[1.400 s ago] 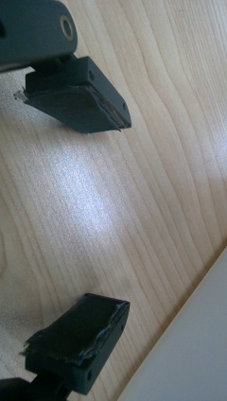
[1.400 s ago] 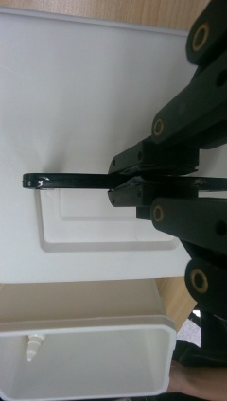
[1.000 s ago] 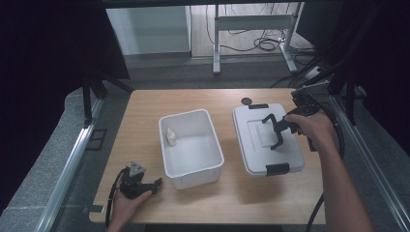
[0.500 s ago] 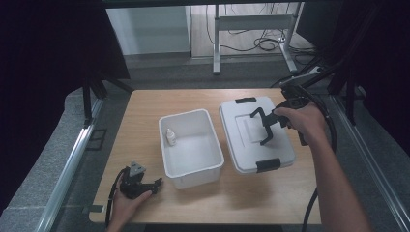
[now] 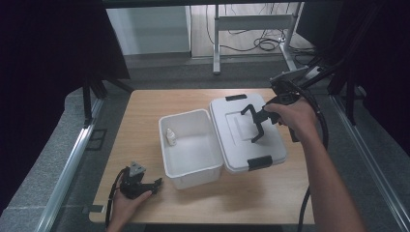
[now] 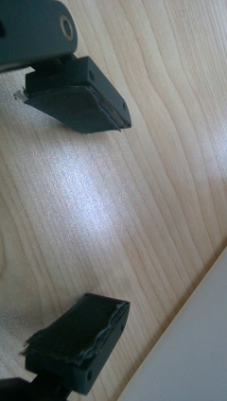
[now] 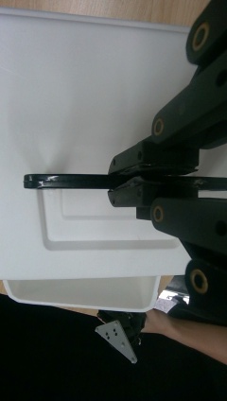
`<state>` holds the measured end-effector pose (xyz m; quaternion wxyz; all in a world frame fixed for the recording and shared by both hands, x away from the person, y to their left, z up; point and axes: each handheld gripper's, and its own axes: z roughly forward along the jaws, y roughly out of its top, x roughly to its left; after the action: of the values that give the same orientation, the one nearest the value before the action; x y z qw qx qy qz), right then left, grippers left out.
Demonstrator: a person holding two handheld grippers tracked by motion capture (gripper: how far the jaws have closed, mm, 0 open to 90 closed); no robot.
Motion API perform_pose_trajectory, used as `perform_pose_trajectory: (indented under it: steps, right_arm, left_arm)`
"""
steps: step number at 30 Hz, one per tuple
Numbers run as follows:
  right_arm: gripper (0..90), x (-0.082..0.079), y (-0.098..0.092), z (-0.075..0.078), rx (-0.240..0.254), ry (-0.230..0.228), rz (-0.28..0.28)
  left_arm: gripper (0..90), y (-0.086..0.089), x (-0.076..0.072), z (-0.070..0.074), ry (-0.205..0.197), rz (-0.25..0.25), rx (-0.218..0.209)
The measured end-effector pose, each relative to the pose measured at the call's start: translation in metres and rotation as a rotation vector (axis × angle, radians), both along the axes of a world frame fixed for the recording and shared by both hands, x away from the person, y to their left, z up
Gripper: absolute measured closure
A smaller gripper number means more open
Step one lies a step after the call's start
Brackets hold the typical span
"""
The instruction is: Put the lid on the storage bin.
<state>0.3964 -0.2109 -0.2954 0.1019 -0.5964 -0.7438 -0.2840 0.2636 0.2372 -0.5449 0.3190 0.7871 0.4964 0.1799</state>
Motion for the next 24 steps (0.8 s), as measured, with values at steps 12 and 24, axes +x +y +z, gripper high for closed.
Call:
perform_pose_trajectory:
  steps: [12,24]
  right_arm:
    - [85.0,0.001,0.013,0.002,-0.003,0.007,0.015]
    - [85.0,0.000,0.031,0.007,-0.022,0.018,0.022]
  left_arm:
    - [12.6,0.000,0.000,0.000,-0.001,0.001,-0.001]
    - [12.6,0.000,0.000,0.000,-0.002,0.000,0.000]
